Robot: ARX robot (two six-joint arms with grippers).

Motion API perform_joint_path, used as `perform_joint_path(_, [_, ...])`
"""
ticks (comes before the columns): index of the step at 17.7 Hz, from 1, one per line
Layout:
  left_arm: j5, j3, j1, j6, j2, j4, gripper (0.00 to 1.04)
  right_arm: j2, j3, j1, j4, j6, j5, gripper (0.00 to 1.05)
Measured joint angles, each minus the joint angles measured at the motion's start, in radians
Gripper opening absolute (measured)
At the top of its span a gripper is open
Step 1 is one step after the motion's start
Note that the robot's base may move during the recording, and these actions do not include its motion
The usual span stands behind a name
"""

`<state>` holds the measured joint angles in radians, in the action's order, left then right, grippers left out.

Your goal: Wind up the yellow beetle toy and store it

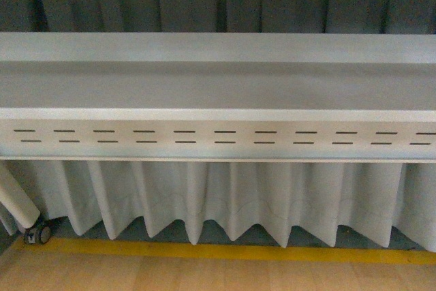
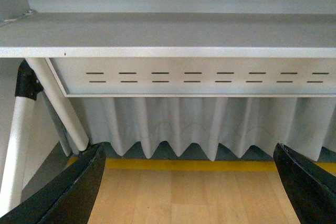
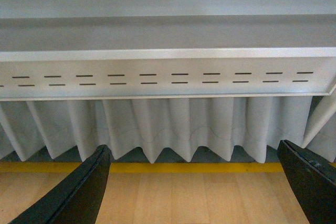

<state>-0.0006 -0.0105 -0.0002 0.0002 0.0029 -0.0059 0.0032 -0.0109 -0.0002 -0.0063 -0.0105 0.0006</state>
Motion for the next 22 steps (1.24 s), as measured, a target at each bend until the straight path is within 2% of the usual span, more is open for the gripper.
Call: perform_joint_path(22, [0.0, 0.0, 0.0, 0.0, 0.0, 0.0, 0.98, 0.0, 0.0, 0.0, 0.001, 0.0, 0.0, 0.98])
